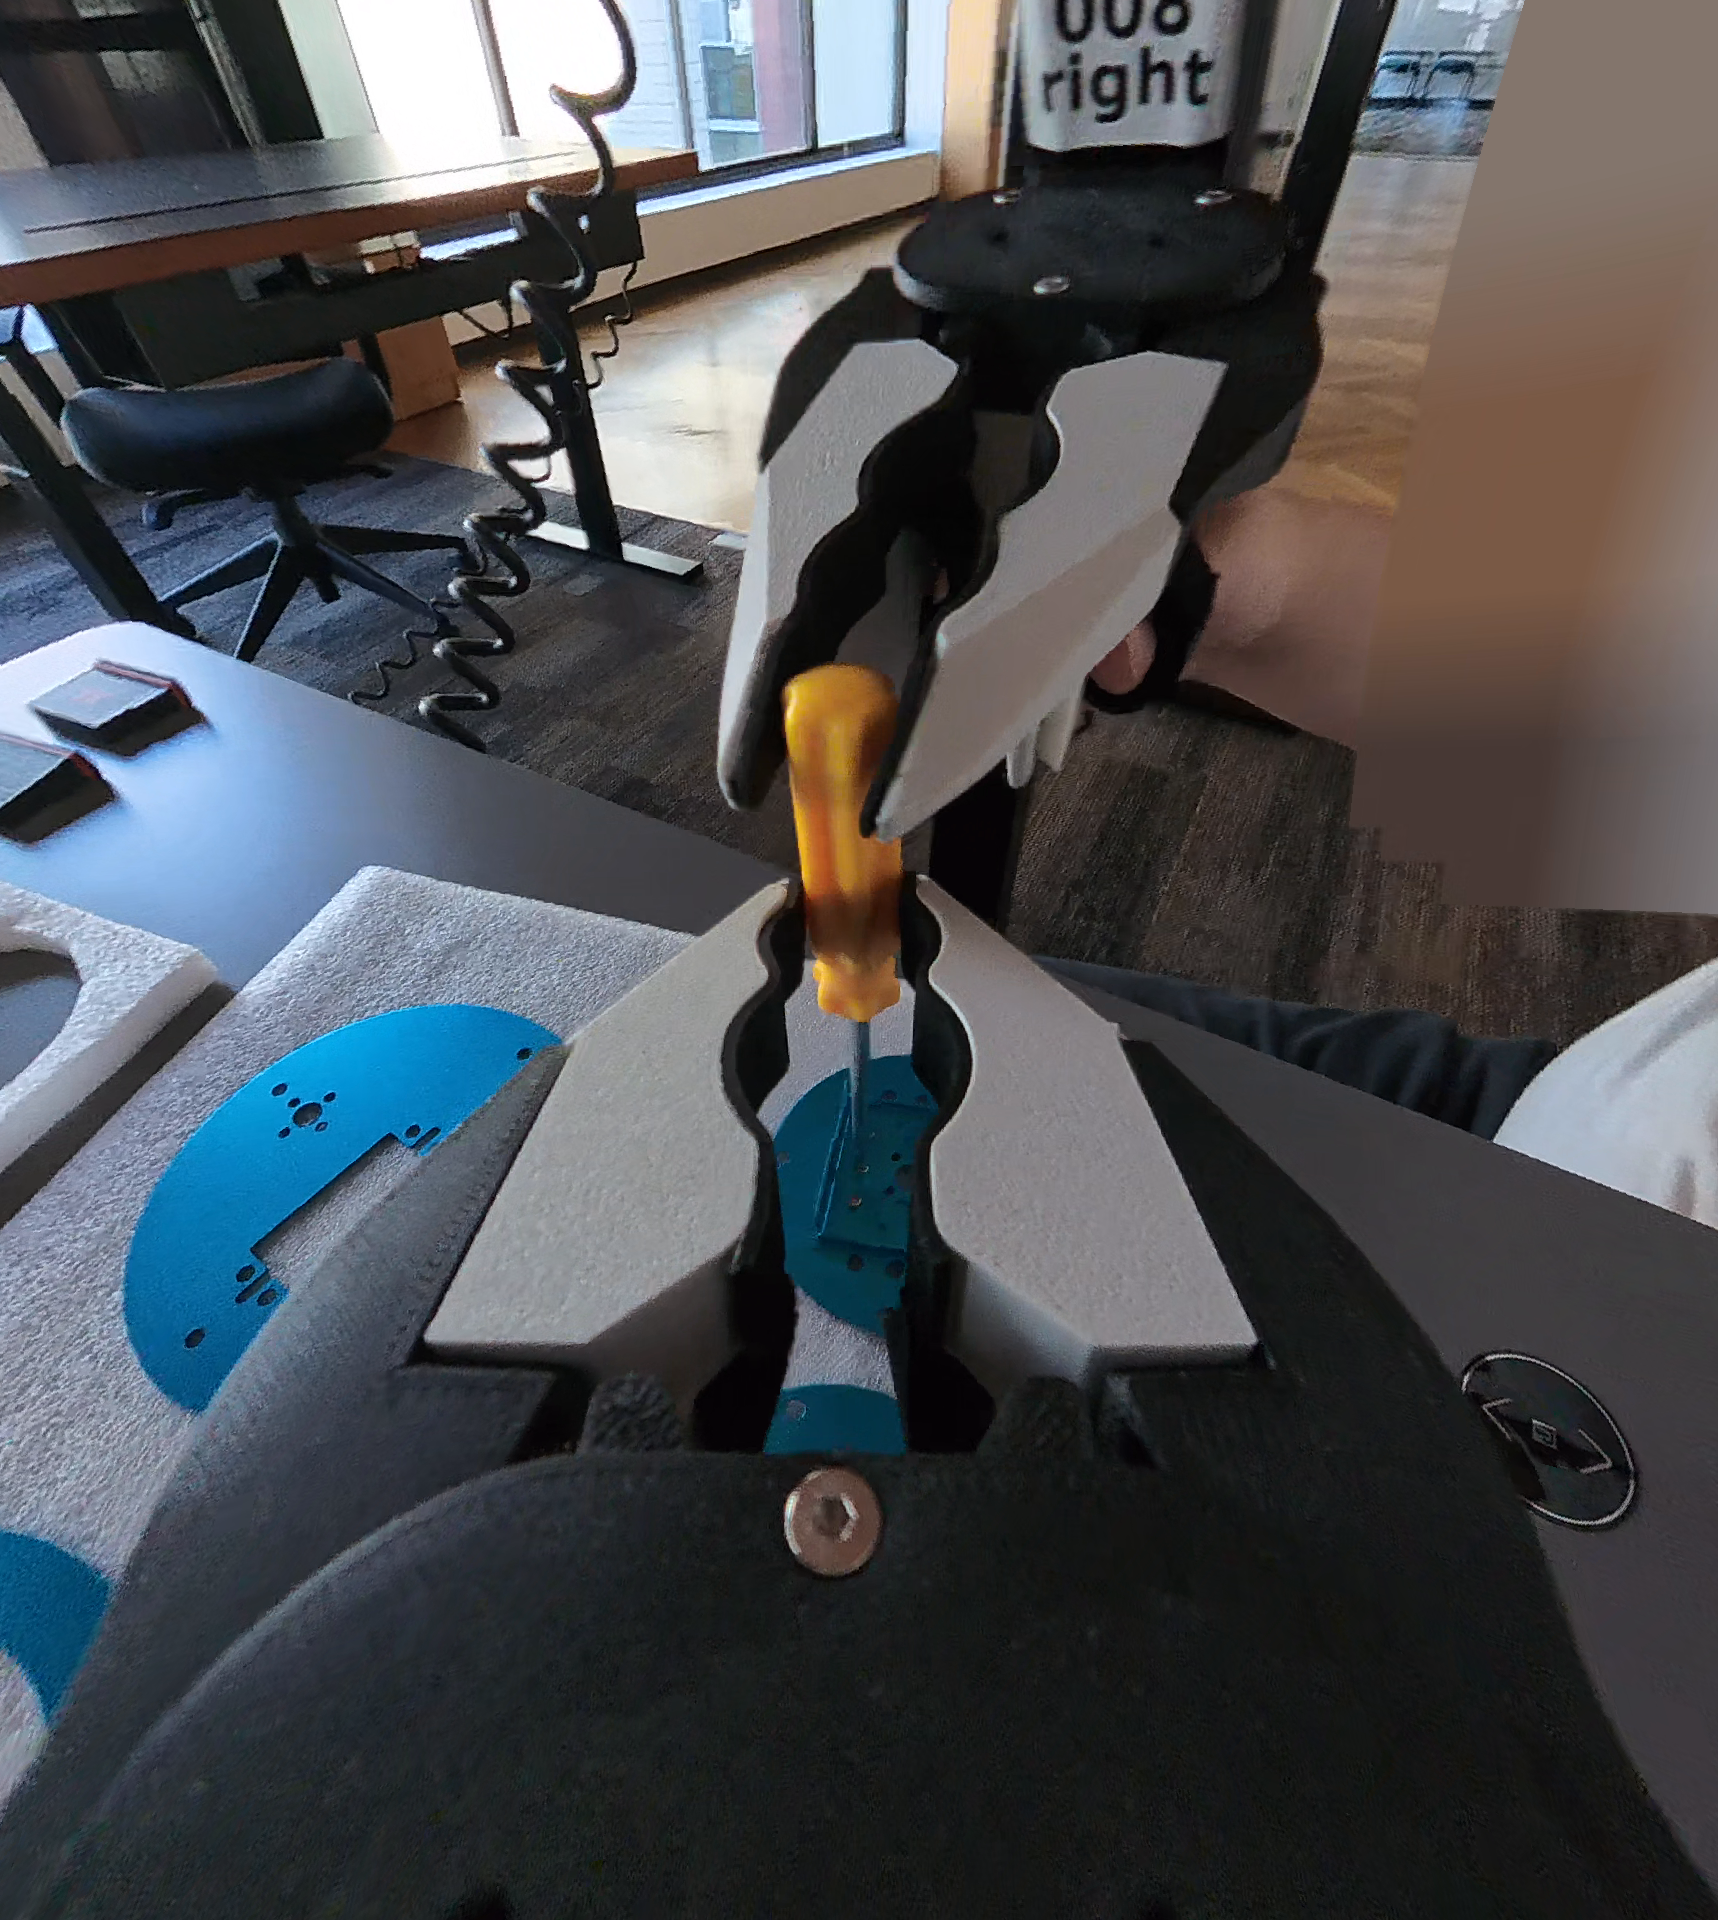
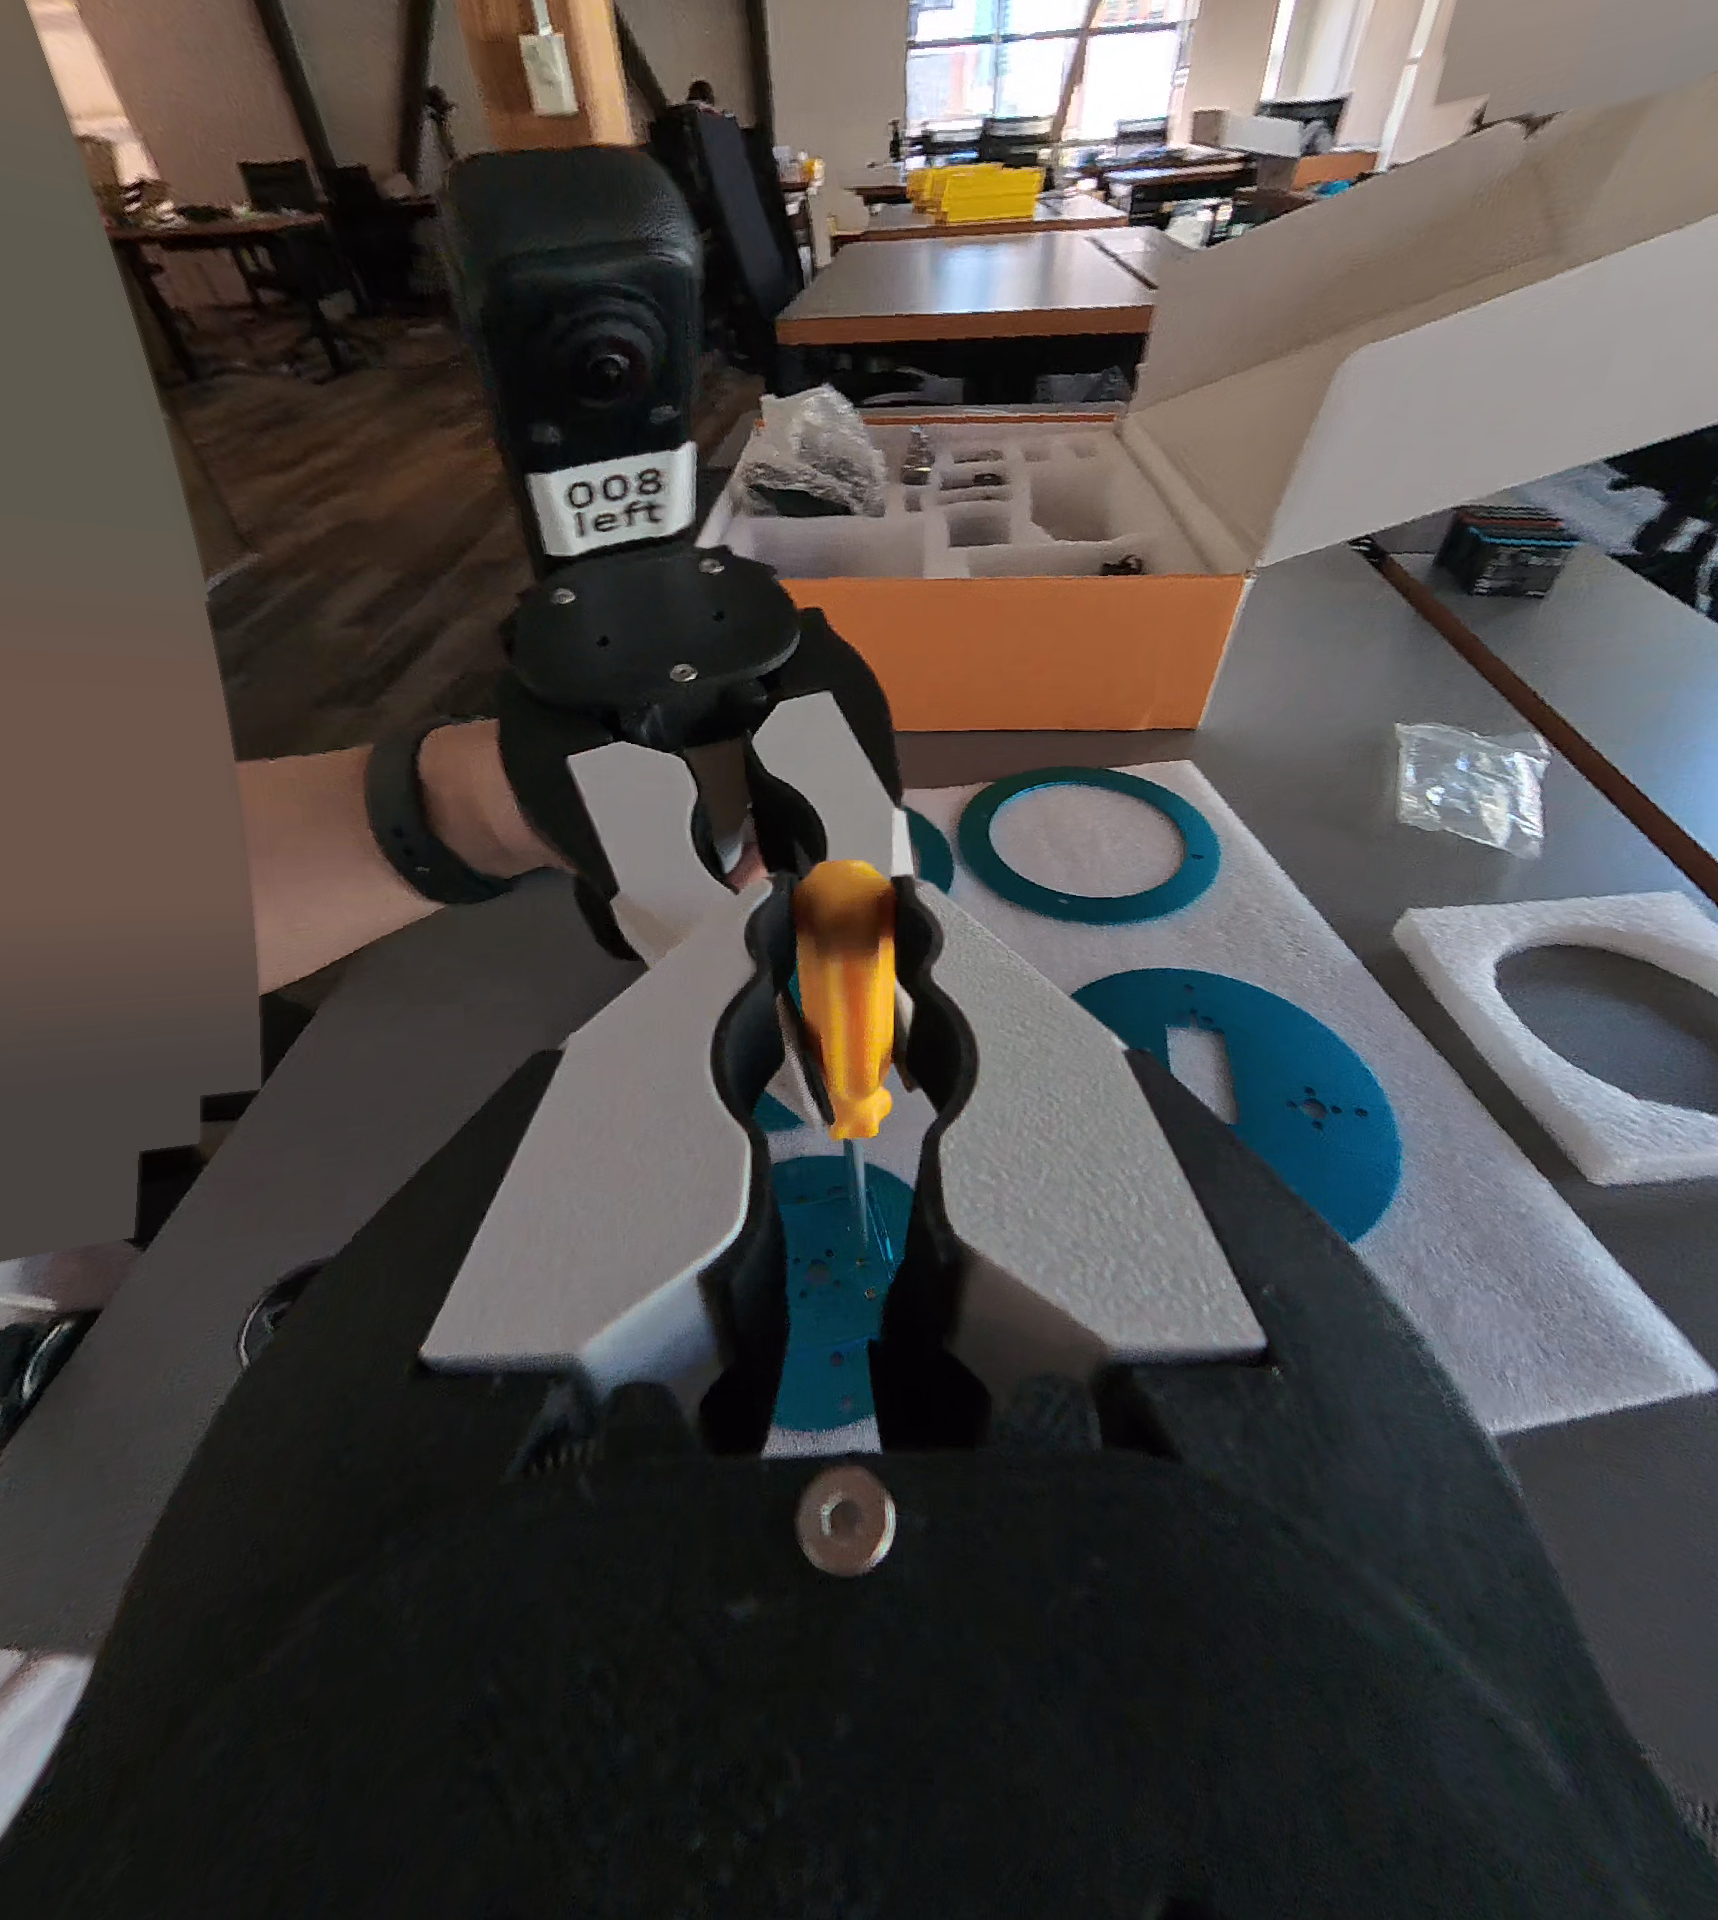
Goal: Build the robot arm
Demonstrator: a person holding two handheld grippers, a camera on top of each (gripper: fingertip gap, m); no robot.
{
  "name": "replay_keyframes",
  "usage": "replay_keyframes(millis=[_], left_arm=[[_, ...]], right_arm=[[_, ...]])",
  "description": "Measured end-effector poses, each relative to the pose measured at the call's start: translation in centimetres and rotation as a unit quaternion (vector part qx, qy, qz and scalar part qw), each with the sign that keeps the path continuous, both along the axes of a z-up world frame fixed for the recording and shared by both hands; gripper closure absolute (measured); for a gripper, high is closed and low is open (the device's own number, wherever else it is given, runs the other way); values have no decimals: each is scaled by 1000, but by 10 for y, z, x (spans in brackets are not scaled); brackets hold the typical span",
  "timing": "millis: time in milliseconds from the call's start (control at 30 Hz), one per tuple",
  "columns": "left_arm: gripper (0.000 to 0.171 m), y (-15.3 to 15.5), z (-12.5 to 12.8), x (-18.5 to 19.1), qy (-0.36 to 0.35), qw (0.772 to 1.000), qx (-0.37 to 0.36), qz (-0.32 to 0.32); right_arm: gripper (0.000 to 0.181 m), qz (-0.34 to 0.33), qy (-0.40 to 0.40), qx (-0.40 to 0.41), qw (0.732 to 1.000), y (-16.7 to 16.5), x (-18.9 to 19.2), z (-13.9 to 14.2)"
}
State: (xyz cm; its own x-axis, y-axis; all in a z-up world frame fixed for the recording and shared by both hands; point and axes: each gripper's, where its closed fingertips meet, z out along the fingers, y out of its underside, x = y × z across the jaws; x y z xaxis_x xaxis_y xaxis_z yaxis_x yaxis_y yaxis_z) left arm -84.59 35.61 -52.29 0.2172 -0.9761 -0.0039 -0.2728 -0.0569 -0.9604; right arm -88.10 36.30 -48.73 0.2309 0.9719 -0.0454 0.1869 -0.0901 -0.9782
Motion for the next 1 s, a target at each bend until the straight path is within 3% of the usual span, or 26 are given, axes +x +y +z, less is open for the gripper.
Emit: replay_keyframes(millis=[67, 200, 267, 400, 533, 633, 767, 867, 933, 1000], left_arm=[[138, 4, -2, 0, 16, 999, 7, 30], [154, 2, -3, 4, 35, 997, 49, 51], [155, -1, -3, 3, 26, 999, 30, 31], [155, -3, -3, 1, 8, 1000, 18, 3], [155, -3, -3, 2, 6, 1000, 17, -6], [155, -1, -3, 2, 6, 1000, 10, -5], [145, 4, 1, 3, 0, 1000, 11, 28], [154, 4, 1, 3, 13, 998, 34, 43], [154, 0, 1, 0, 18, 999, 36, 32], [155, -3, 1, -2, 10, 1000, 22, 11]], right_arm=[[163, -52, 21, -15, 998, 6, 4, 0], [163, -119, 40, -9, 992, 3, 5, 1], [163, -112, 27, -5, 993, 1, 3, 1], [154, -32, 22, -25, 999, -2, 1, 4], [164, 21, 2, -21, 1000, -6, -1, 5], [164, -4, -7, -21, 1000, -2, 0, 3], [165, -98, 0, -12, 995, 9, 8, 3], [165, -146, 2, 0, 989, 8, 9, 3], [165, -137, 1, 11, 991, 3, 6, 4], [164, -85, 1, -3, 996, -2, 1, 4]])
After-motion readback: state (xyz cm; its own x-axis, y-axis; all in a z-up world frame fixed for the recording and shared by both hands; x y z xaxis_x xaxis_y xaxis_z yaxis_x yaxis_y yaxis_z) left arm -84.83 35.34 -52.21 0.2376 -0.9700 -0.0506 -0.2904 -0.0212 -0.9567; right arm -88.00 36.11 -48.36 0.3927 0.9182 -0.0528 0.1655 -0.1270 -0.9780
